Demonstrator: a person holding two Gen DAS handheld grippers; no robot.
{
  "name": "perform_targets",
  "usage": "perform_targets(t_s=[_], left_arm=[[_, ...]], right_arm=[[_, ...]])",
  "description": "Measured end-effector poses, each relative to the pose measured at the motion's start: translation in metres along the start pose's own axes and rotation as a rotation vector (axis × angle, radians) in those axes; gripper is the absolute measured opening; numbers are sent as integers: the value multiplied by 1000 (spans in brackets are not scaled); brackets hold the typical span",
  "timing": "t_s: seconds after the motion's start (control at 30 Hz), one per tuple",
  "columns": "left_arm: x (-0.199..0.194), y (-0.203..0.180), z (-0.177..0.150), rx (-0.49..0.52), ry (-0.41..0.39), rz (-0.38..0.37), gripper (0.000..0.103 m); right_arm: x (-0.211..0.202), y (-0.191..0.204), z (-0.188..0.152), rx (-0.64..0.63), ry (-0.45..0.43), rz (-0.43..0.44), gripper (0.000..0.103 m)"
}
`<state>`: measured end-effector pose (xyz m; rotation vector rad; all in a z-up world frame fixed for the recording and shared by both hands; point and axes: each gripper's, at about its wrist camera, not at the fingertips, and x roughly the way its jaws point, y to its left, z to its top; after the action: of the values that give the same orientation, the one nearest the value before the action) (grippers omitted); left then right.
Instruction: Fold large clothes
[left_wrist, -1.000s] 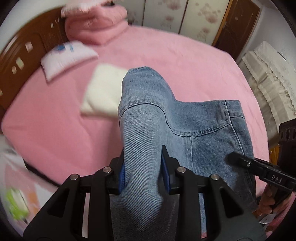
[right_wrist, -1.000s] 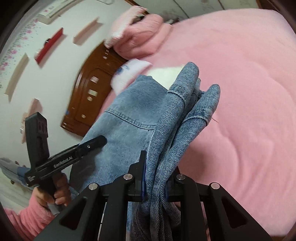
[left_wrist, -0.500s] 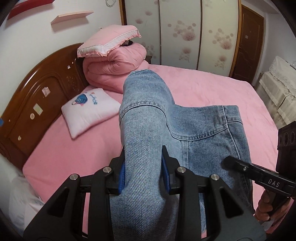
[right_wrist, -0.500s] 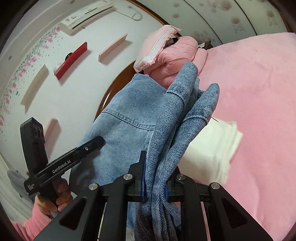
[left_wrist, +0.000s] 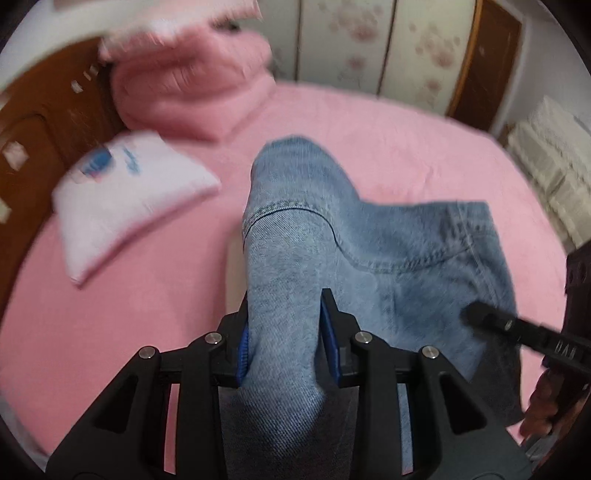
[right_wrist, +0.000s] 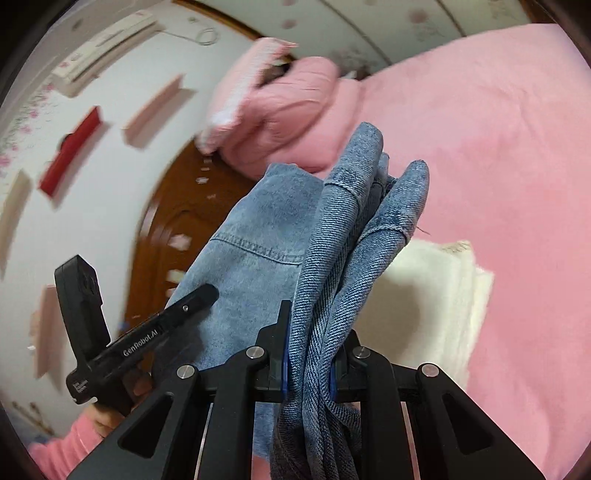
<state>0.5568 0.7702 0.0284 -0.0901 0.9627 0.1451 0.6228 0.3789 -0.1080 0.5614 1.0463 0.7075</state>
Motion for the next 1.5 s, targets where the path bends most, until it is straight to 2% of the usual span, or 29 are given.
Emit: perform_targets(t_s=[0.03,0.07,0.1,0.13,0.17,0.2,0.23,0.3,0.37,0.47,0.53,0.57,0.67,0.77,0.83,0.87,0.9,0.93,1.03,1.13,1.2,1.27,1.33,1.43,1.5], left_arm=[[39,10,-12,-28,92,23,29],[71,16,-27,-44,179,62,29],[93,20,-39,-39,234,113,28],[108,23,-52,-12,233,153,31],[109,22,-59,12,185,171,32],[106,20,-63,27,128,164,32],[107,19,-64,25,119,156,32],[107,20,-64,18,130,146,33],[112,25,-63,5,147,133,38],[110,33,-63,-51,166,125,42],[103,23,-72,-62,200,169,53],[87,8,-83,-63,206,187,54],[63,-10,-103,-78,168,262,55],[32,-33,-137,-154,138,419,56],[13,-50,-163,-189,133,513,56],[7,-63,-184,-210,161,568,56],[6,-71,-198,-220,198,580,57],[8,-82,-218,-230,259,568,57],[12,-113,-274,-236,421,475,57],[4,-152,-316,-180,505,453,57],[-4,-178,-330,-128,520,434,57],[-10,-207,-337,-68,499,397,57],[-12,-233,-341,-26,476,392,57],[-11,-269,-347,-27,472,394,57],[-6,-297,-351,-86,474,388,57]], right_arm=[[22,-17,-6,31,24,-13,13],[49,-38,-13,82,77,-48,13],[78,-61,-21,131,159,-104,14],[98,-79,-31,146,207,-178,14],[107,-89,-34,137,205,-188,17],[108,-96,-38,113,183,-157,19],[106,-99,-39,98,163,-144,19],[109,-104,-38,93,188,-138,20],[111,-103,-38,73,207,-140,23],[100,-88,-38,24,247,-174,29],[96,-84,-37,28,281,-225,39],[83,-78,-40,33,294,-243,46],[61,-76,-50,52,349,-268,54],[39,-84,-71,77,398,-325,71],[21,-98,-90,115,433,-370,73],[9,-107,-102,146,434,-391,73],[-4,-115,-112,175,424,-408,73],[-18,-123,-123,205,410,-423,74],[-69,-154,-166,324,370,-468,88],[-118,-186,-207,440,362,-531,91],[-150,-207,-233,472,355,-593,93],[-175,-224,-254,457,363,-655,95],[-202,-244,-279,431,386,-714,96],[-232,-269,-306,411,409,-715,97],[-256,-289,-325,382,419,-700,98]])
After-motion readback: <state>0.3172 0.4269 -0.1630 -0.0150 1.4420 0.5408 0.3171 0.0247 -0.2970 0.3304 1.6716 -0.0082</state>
